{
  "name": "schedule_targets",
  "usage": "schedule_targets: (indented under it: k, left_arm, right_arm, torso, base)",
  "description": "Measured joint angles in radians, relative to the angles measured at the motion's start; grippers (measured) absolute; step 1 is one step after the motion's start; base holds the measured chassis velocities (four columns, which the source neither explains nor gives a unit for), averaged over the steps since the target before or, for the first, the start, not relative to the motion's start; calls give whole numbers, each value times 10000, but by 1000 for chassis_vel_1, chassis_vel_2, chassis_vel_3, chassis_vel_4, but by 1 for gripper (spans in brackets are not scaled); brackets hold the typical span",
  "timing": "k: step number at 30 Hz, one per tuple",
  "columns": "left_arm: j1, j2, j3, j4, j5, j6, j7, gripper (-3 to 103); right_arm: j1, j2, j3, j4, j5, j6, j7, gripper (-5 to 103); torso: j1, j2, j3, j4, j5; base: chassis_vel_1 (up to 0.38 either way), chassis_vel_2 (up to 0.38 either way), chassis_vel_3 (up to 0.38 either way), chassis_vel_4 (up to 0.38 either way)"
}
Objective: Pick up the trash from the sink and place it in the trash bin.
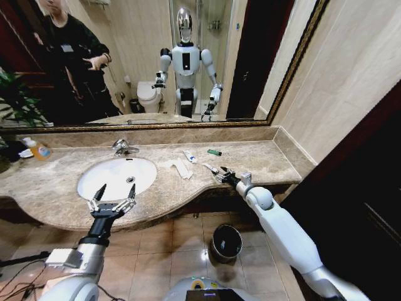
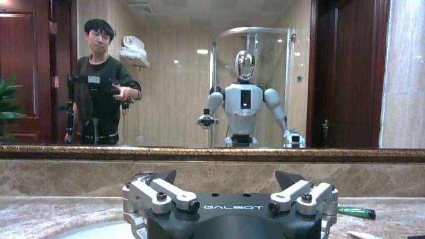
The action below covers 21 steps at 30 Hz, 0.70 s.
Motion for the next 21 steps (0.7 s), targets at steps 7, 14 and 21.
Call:
schedule_targets:
  k: [7, 14, 21]
  left_arm:
    - [0, 0, 0, 0, 0, 0, 0, 100]
    - [0, 0, 0, 0, 0, 0, 0, 100]
    - [0, 0, 0, 0, 0, 0, 0, 100]
  right_arm:
    - [39, 54, -2, -191, -37, 21, 11, 93]
    - [40, 81, 10, -207, -32, 21, 33, 68]
    - [36, 103, -4, -256, -41, 55, 44, 45]
  torso:
    - [0, -2, 0, 0, 0]
    - [0, -2, 0, 0, 0]
    - [0, -1, 0, 0, 0]
  base:
    - [0, 0, 0, 0]
    - [0, 0, 0, 0]
    - [0, 0, 0, 0]
